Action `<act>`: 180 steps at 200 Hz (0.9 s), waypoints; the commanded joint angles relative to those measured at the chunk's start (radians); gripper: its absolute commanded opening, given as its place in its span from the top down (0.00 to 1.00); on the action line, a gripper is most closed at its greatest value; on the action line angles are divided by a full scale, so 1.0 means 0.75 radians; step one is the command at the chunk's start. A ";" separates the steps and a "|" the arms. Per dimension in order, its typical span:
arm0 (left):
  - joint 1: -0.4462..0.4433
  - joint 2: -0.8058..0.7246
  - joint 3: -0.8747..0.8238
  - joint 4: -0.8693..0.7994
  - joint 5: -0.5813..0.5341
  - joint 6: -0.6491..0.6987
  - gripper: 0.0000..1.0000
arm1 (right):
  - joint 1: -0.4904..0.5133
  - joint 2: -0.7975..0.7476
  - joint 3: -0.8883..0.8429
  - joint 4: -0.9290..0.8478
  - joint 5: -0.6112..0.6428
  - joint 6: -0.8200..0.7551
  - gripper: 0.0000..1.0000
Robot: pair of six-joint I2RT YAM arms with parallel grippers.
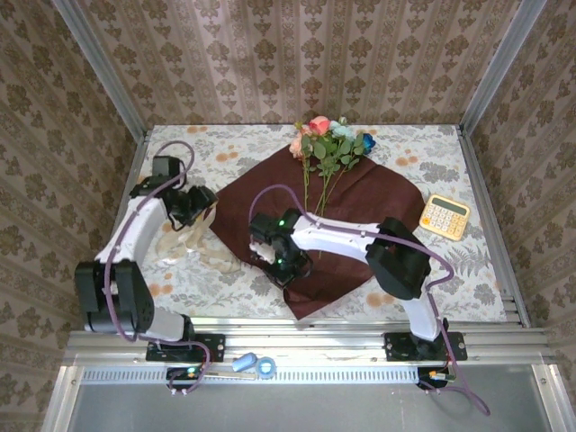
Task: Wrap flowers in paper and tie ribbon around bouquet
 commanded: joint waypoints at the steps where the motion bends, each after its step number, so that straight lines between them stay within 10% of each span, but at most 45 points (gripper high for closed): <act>1: -0.091 -0.113 -0.124 -0.178 0.036 -0.227 0.42 | -0.071 -0.046 0.055 -0.094 -0.276 -0.039 1.00; 88: -0.579 -0.428 -0.573 0.228 0.031 -1.241 0.38 | -0.172 0.039 0.159 -0.196 -0.451 -0.136 1.00; 180: -0.738 -0.490 -0.615 0.231 -0.090 -1.522 0.34 | -0.177 0.002 0.078 -0.115 -0.449 -0.096 1.00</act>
